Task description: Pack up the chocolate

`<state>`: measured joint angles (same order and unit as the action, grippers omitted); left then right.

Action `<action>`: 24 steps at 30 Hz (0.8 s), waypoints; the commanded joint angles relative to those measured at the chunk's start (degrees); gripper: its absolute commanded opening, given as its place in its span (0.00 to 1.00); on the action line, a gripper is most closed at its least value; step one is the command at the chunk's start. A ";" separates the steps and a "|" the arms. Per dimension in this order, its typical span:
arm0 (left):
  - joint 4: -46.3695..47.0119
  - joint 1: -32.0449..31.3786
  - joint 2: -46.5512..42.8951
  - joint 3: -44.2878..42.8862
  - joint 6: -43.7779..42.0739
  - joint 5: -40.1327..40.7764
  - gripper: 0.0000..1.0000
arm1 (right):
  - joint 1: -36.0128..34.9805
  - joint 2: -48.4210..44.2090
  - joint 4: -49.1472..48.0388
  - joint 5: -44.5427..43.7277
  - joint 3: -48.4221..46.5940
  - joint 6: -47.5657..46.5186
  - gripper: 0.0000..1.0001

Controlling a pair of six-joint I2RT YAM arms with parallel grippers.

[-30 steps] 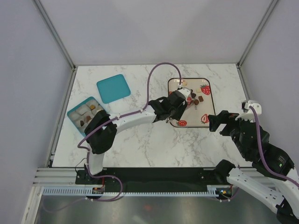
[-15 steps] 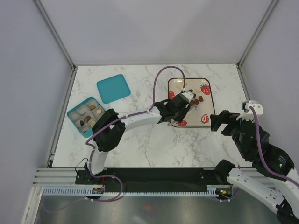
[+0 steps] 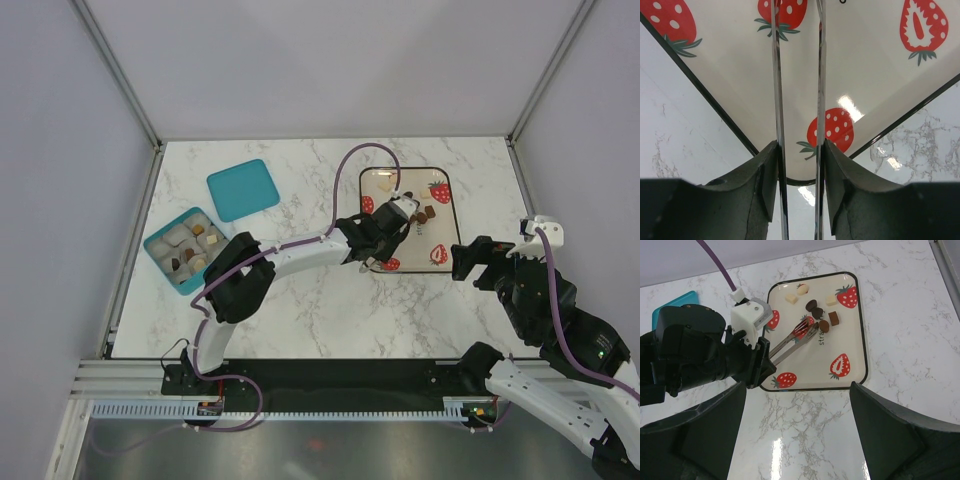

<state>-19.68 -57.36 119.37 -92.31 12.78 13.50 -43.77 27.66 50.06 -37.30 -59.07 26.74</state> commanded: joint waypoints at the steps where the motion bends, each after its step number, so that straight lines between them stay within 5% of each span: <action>1: -0.35 -0.38 -3.00 -0.68 0.32 2.94 0.44 | -0.35 -0.15 -0.49 -0.23 -0.96 0.59 0.93; 24: -7.73 2.51 -26.54 12.85 8.66 10.14 0.37 | -0.27 -0.59 -1.02 2.14 0.18 3.14 0.93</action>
<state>-26.28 -56.53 99.46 -80.51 17.78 19.79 -43.77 27.66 50.04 -35.77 -59.02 29.10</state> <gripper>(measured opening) 0.377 0.927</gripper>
